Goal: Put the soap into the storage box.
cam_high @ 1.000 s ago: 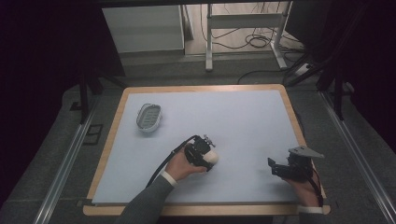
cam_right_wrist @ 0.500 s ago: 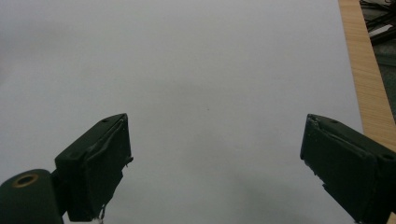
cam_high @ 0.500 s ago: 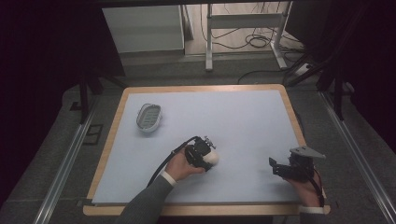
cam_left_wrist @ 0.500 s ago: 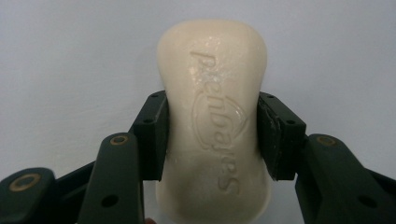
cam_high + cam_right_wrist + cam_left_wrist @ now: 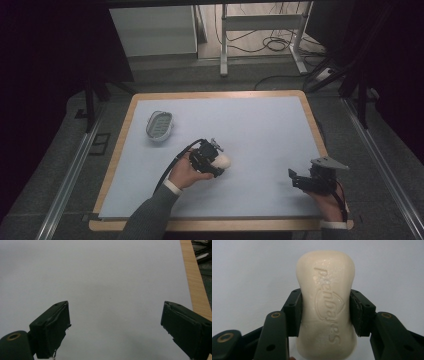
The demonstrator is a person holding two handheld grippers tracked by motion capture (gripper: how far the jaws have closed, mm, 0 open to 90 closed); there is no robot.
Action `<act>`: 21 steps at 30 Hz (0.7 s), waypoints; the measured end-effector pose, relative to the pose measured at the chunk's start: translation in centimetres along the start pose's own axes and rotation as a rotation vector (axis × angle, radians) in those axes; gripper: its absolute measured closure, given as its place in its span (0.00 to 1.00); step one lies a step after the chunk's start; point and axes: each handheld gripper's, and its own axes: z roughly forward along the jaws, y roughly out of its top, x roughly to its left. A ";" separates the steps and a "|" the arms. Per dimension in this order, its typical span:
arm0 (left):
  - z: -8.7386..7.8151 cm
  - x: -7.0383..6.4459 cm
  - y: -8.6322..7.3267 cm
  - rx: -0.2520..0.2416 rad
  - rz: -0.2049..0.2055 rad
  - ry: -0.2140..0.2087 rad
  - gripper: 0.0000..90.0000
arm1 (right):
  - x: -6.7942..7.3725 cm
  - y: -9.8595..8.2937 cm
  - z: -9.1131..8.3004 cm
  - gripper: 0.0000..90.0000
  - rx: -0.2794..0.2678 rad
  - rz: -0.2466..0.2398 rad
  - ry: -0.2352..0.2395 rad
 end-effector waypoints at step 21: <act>-1.4 1.1 0.2 -0.023 -0.011 0.012 0.55 | -0.1 -0.1 0.1 0.09 0.004 0.004 -0.008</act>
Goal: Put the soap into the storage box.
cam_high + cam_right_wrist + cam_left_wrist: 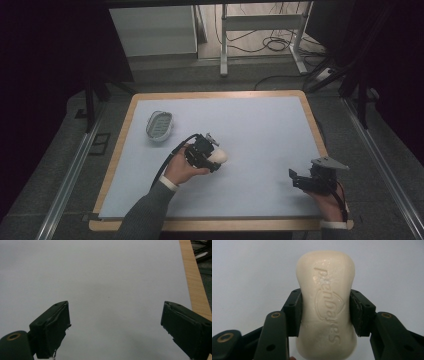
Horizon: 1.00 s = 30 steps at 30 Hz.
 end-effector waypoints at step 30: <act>-2.5 2.6 -0.6 -0.048 -0.053 0.031 0.55 | 0.2 -0.1 0.2 0.09 0.008 -0.002 0.002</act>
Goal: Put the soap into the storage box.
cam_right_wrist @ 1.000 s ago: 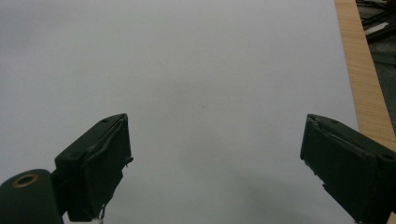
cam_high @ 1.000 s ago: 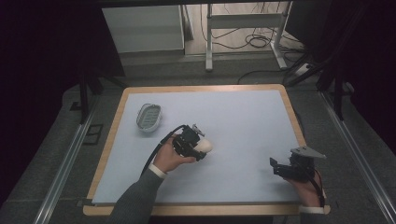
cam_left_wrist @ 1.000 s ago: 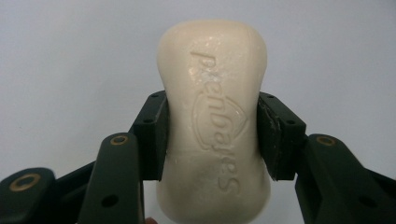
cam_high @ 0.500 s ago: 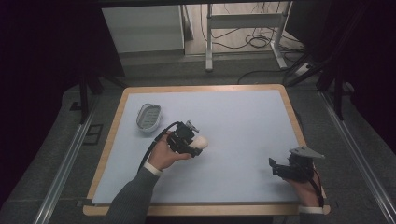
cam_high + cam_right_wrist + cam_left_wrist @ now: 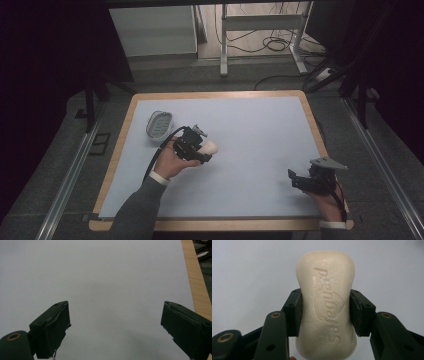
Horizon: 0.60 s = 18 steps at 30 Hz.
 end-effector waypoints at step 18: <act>-1.3 1.5 0.3 -0.017 -0.022 0.032 0.55 | 0.0 0.0 0.0 0.09 0.001 0.000 0.000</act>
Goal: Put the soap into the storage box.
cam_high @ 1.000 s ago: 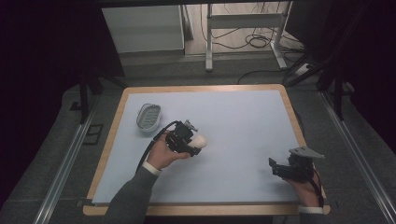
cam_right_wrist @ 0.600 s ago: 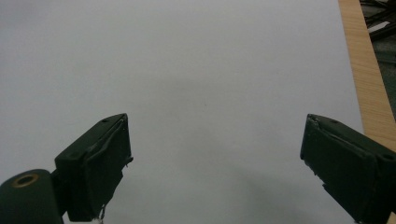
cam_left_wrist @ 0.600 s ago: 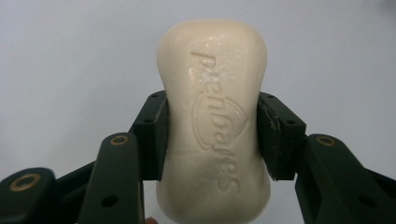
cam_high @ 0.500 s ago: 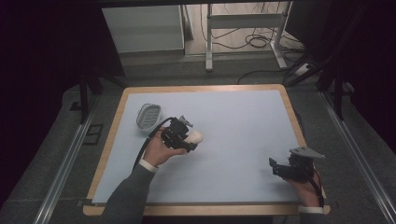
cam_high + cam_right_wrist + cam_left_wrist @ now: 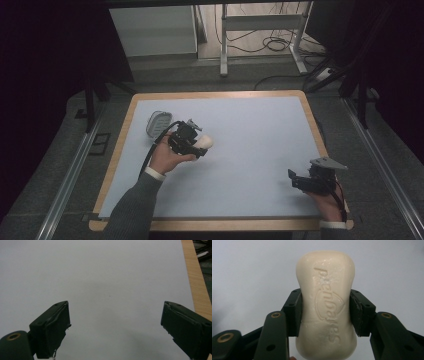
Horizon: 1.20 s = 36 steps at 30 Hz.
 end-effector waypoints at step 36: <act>-1.7 3.4 1.1 -0.025 -0.040 0.054 0.55 | -0.2 -0.1 0.2 0.09 0.005 -0.001 -0.005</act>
